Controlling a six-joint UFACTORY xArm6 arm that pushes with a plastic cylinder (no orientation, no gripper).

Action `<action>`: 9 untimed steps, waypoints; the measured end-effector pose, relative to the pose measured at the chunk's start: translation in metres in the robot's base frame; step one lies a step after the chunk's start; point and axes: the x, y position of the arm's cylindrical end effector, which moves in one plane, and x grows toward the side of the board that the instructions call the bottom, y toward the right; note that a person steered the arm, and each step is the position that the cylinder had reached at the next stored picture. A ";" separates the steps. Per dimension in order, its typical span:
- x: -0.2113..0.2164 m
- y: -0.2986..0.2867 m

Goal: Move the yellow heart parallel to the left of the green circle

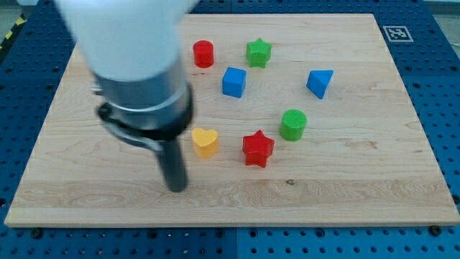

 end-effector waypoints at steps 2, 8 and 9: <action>-0.001 0.024; -0.071 0.022; -0.073 0.022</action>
